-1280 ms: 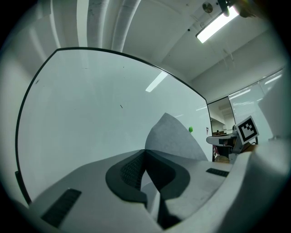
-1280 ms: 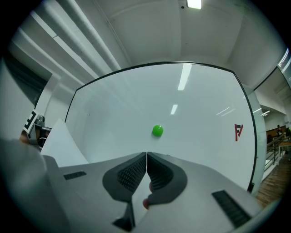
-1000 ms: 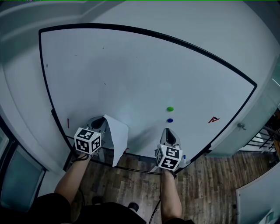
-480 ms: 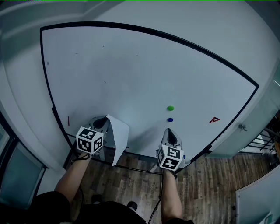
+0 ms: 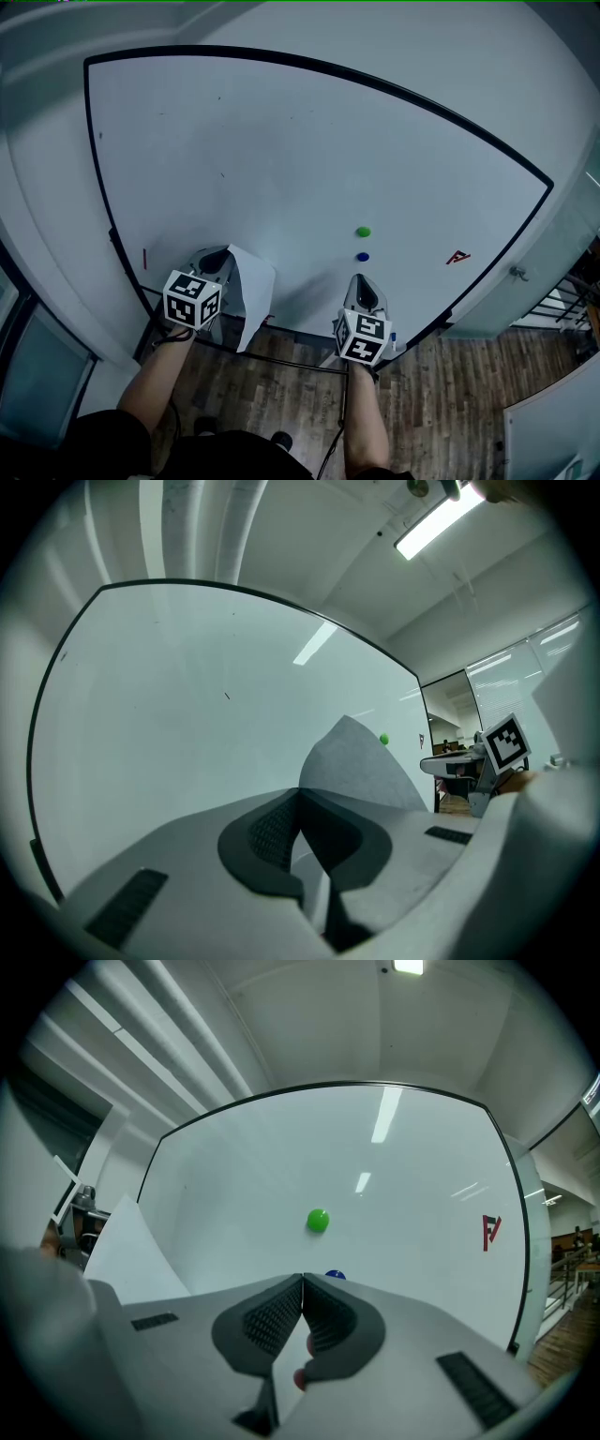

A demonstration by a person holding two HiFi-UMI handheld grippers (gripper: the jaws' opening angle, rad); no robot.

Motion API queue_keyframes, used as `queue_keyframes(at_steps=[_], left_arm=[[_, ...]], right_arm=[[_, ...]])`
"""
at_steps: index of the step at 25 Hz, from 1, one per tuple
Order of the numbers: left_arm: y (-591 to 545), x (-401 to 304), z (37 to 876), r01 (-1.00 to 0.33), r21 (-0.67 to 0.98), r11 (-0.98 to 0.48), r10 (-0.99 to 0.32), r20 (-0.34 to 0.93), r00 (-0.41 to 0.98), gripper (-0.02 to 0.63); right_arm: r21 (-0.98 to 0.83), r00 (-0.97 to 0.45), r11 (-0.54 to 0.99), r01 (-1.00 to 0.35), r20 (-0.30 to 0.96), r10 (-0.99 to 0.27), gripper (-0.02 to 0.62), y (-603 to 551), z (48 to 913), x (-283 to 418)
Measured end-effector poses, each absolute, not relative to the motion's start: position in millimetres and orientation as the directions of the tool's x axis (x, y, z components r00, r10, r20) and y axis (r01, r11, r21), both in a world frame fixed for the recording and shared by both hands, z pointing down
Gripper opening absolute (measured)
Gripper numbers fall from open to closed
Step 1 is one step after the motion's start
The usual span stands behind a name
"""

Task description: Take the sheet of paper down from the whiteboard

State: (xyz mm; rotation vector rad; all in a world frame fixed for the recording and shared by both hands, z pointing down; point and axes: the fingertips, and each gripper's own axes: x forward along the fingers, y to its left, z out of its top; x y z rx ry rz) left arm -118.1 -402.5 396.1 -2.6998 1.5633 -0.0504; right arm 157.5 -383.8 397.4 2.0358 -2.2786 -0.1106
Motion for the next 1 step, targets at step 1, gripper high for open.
queue_keyframes(at_steps=[1], left_arm=[[-402.7,-118.3,395.9,-0.867,-0.033,-0.497,-0.867,0.016,0.497,0.021]], right_arm=[[0.110,-0.111,0.112,-0.988,0.017,-0.994,0.026,-383.4,398.9,157.7]])
